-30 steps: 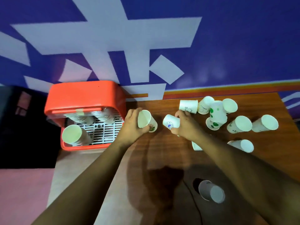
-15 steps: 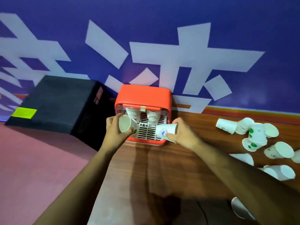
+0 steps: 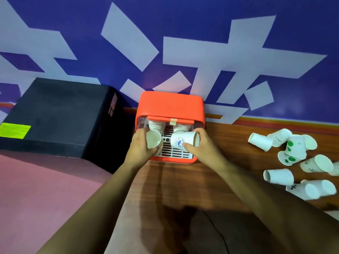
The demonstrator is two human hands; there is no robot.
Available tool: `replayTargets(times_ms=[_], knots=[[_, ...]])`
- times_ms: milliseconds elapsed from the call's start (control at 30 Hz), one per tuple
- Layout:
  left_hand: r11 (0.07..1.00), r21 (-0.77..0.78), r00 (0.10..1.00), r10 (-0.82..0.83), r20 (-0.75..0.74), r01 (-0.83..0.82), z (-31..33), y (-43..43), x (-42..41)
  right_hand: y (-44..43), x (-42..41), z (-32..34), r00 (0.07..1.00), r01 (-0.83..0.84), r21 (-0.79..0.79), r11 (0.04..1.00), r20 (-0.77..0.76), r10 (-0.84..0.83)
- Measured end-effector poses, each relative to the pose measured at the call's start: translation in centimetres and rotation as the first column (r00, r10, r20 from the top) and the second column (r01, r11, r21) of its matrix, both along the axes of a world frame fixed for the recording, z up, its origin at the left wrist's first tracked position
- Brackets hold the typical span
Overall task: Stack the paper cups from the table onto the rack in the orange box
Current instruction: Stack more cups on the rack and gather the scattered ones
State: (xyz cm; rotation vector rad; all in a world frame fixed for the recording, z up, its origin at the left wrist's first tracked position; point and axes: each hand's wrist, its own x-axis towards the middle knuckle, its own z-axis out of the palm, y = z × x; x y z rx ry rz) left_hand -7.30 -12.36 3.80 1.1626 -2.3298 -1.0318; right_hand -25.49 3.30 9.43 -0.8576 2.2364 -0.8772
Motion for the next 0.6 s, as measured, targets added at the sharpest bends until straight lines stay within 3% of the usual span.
replayTargets(times_ms=[200,367,500,600], knots=[[0.972,0.196,0.991,-0.134,0.01,0.13,-1.7,-1.1,0.1,-1.4,1.1,-0.7,0.998,-0.006,-0.045,0.999,-0.055,0.003],[0.887,0.38,0.963,-0.267,-0.043,0.263,-3.1,-2.3,2.1,-3.2,2.9,-0.5,0.987,-0.076,-0.118,0.99,-0.151,0.057],[0.813,0.572,0.99,-0.039,-0.137,0.111,-3.2,-2.3,3.1,-4.7,4.4,-0.8,0.957,-0.196,-0.145,0.97,-0.243,0.158],[0.776,0.63,0.98,0.108,-0.167,0.022,-2.1,-1.7,3.2,-5.6,5.5,-1.8,0.891,-0.305,-0.078,0.949,-0.374,0.256]])
